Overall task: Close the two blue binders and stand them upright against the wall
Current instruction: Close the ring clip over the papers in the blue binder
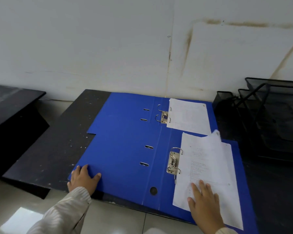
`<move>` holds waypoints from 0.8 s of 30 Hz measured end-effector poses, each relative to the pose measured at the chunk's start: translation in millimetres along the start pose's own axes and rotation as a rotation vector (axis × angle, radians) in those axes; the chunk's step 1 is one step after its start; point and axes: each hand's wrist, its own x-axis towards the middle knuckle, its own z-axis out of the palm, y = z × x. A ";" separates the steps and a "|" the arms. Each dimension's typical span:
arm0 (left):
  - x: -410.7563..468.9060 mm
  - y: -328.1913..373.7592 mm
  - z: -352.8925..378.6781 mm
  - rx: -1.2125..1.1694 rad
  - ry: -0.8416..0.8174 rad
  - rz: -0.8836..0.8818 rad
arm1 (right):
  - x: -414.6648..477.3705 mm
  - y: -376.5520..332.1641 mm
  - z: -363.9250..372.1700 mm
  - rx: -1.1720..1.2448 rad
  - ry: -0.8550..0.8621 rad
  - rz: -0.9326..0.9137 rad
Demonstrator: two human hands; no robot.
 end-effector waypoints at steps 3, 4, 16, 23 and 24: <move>6.9 -4.6 -8.8 -0.011 -0.006 -0.031 | 2.4 -10.2 -0.4 0.003 0.011 0.038; 9.2 -7.6 -11.6 -0.017 -0.011 -0.039 | 3.4 -16.3 -0.7 0.006 0.013 0.039; 21.5 -15.3 -28.6 -0.043 -0.097 -0.045 | 0.4 -71.1 11.4 0.149 0.012 0.097; 43.6 -21.7 -49.9 -0.129 -0.165 -0.087 | -14.4 -95.4 17.7 0.193 -0.002 0.106; 47.1 -23.8 -55.2 -0.156 -0.172 -0.083 | -16.8 -99.1 17.8 0.178 -0.008 0.105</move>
